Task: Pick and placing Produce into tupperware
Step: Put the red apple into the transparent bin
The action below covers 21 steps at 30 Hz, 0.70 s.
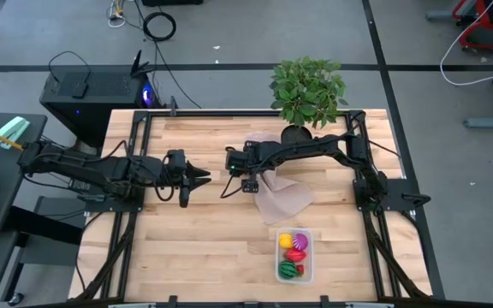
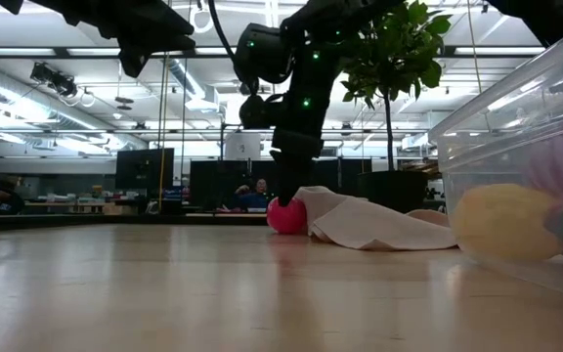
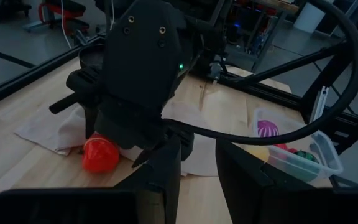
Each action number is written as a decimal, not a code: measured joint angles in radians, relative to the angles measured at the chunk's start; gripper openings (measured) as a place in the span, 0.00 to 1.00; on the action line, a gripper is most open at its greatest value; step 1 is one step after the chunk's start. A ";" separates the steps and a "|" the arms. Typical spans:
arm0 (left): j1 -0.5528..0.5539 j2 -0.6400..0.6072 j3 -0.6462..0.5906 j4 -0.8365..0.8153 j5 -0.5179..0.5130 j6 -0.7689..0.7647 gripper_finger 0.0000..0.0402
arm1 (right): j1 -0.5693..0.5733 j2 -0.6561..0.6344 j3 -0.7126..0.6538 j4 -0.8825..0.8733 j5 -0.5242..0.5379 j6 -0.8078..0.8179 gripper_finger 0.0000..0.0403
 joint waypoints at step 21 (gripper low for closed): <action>0.000 0.000 0.000 -0.002 0.000 -0.008 0.27 | -0.023 0.087 0.000 0.032 -0.044 0.046 0.99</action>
